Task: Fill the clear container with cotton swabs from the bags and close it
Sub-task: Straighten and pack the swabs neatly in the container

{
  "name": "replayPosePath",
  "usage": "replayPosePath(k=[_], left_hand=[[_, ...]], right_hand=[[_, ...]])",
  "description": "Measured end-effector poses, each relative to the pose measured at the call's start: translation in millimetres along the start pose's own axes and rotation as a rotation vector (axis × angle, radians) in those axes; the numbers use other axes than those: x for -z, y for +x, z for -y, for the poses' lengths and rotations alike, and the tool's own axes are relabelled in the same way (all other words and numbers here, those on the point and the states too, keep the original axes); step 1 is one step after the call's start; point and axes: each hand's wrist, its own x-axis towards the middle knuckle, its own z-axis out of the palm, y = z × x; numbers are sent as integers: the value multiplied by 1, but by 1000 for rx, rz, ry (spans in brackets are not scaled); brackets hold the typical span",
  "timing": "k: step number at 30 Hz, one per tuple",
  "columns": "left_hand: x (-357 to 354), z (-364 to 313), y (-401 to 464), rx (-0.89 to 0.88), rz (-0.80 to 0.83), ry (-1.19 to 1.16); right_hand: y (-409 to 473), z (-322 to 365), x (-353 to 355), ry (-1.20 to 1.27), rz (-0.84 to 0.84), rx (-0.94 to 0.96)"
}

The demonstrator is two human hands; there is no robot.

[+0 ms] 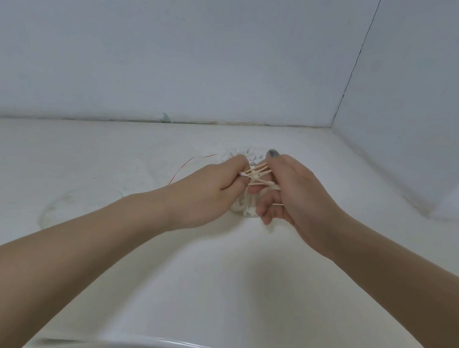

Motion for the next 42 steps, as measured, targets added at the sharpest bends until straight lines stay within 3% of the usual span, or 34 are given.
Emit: replayPosePath(k=[5,10,14,18,26,32,37,42], left_hand=[[0,-19,18,53,-15,-152],[15,-31,37,41,-3,13],[30,-30,51,79,-20,-21],[36,-22,61,86,-75,-137],[29,-10,75,136,-105,-235],[34,1,82,109,-140,-87],[38,12,85,165,-215,-149],[37,35,81,309,-321,-191]], right_hand=[[22,10,-7,-159,-287,116],[42,19,-2,-283,-379,188],[57,30,2,-235,-333,183],[68,39,7,-26,-236,160],[83,34,2,56,-223,108],[88,34,7,-40,-128,50],[94,34,14,-42,-69,9],[99,37,24,-461,-17,126]])
